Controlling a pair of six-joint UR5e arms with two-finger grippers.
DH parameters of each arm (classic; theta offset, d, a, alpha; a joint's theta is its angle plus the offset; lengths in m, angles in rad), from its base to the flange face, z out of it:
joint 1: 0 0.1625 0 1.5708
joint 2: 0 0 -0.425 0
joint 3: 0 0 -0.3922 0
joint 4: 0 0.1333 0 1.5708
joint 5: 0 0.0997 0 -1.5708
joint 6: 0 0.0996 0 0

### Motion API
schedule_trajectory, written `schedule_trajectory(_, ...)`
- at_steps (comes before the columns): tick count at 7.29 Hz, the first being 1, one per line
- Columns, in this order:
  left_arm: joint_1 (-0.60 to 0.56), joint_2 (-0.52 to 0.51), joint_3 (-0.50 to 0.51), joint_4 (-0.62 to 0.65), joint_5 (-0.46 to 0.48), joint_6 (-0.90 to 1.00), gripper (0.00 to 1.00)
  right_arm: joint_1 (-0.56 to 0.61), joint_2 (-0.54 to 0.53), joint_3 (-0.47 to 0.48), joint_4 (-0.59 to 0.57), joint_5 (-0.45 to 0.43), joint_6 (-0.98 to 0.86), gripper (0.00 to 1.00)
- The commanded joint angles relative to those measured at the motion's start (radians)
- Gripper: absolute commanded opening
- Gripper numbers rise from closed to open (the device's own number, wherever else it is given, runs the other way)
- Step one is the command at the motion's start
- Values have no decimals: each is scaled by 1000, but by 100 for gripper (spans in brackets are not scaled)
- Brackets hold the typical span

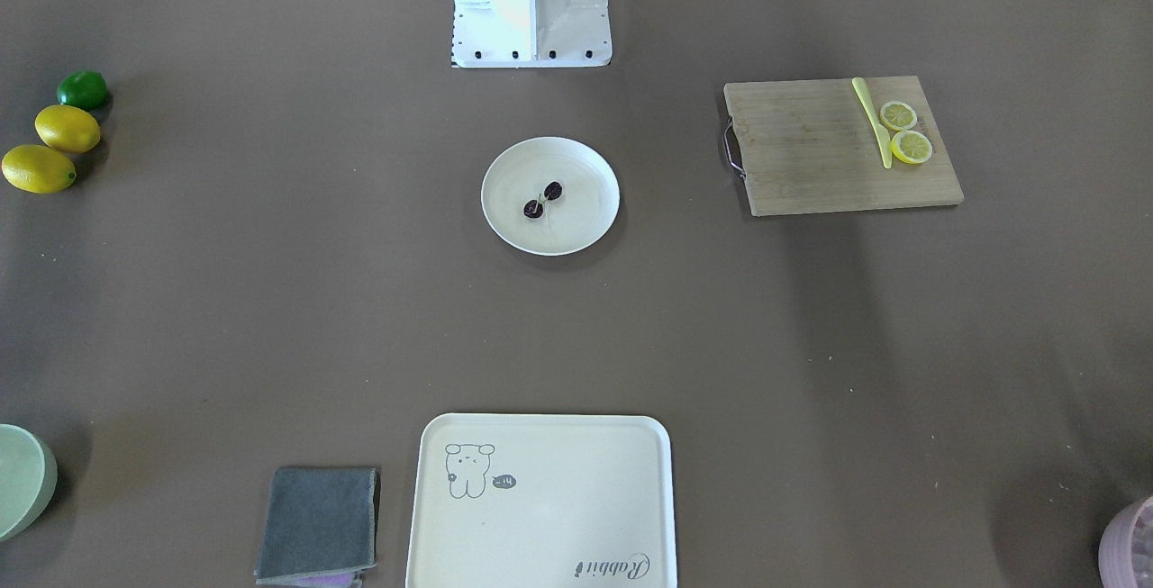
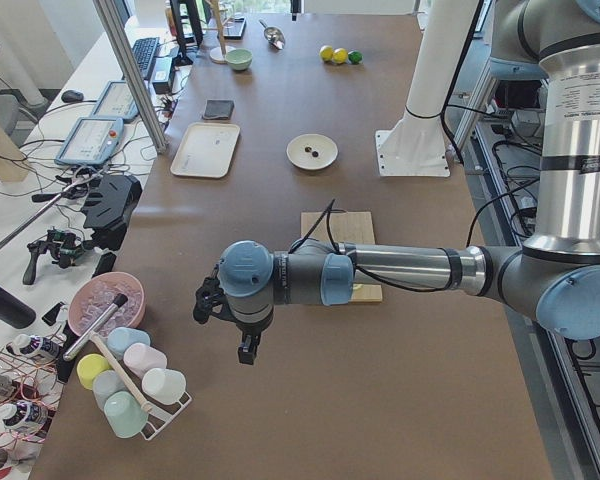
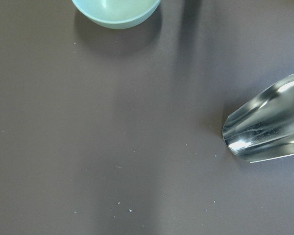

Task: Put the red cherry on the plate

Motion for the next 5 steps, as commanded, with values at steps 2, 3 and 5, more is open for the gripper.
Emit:
schedule_trajectory(2,2,121,-136,-14,10,1,98,14,-27,12,-18,16,-8,100)
schedule_trajectory(3,0,125,-147,-17,-2,-4,97,17,-33,11,-18,24,-10,100)
schedule_trajectory(5,-17,115,-146,-22,7,-4,97,22,-59,32,-3,15,-17,100)
